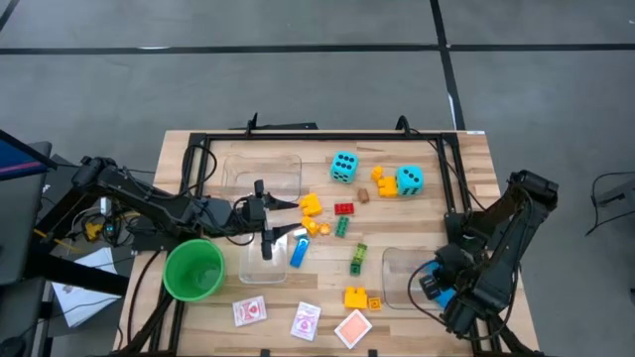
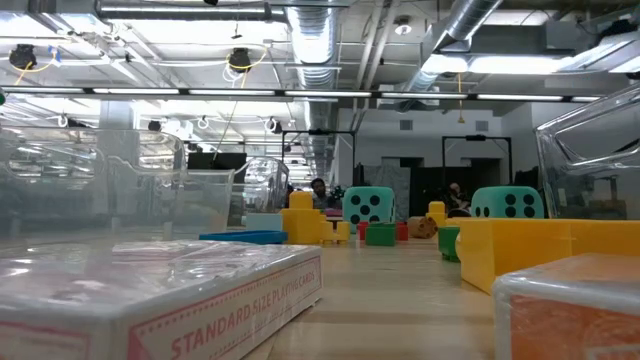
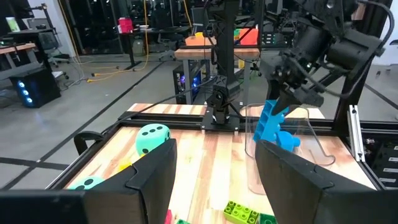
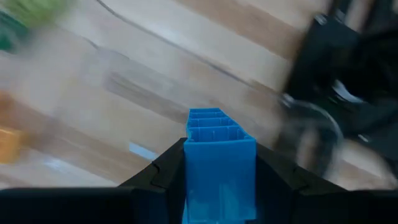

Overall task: Pick & Place Toys
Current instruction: Put the blue game piece into the bottom right transparent bin

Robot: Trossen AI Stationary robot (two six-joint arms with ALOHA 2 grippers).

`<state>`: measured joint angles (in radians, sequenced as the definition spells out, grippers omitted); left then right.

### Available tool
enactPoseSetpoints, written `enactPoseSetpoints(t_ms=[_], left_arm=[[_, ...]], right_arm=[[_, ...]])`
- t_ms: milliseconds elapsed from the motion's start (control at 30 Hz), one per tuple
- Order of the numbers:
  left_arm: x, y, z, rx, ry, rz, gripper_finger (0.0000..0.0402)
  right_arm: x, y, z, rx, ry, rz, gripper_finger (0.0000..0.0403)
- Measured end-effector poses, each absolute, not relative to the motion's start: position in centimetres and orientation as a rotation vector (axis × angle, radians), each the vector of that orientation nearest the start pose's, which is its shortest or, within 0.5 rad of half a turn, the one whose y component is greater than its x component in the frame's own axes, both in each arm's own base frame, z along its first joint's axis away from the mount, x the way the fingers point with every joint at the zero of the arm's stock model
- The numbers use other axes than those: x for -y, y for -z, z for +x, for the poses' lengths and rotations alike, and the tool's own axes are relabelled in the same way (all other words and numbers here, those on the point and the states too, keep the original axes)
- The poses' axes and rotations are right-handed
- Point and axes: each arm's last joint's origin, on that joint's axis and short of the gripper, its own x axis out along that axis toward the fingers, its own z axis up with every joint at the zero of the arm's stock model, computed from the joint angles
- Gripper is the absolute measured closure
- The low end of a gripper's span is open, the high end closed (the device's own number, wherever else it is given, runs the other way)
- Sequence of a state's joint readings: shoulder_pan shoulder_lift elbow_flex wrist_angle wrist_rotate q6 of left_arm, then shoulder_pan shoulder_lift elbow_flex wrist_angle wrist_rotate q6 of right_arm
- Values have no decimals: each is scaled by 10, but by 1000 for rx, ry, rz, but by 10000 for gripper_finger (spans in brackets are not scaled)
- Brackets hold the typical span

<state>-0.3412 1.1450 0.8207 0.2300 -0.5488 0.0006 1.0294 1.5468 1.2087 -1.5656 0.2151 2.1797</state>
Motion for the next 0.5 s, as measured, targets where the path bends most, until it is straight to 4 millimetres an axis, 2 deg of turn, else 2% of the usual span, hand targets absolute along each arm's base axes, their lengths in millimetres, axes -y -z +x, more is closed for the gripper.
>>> enactPoseSetpoints(t_ms=[133,500], left_arm=[[71,-314,245,-84,-207,41,189],[71,-314,245,-84,-207,43,189]], right_arm=[[-201,-246,126,-1216,1108,527,269],[-204,-245,120,-1243,1092,513,268]])
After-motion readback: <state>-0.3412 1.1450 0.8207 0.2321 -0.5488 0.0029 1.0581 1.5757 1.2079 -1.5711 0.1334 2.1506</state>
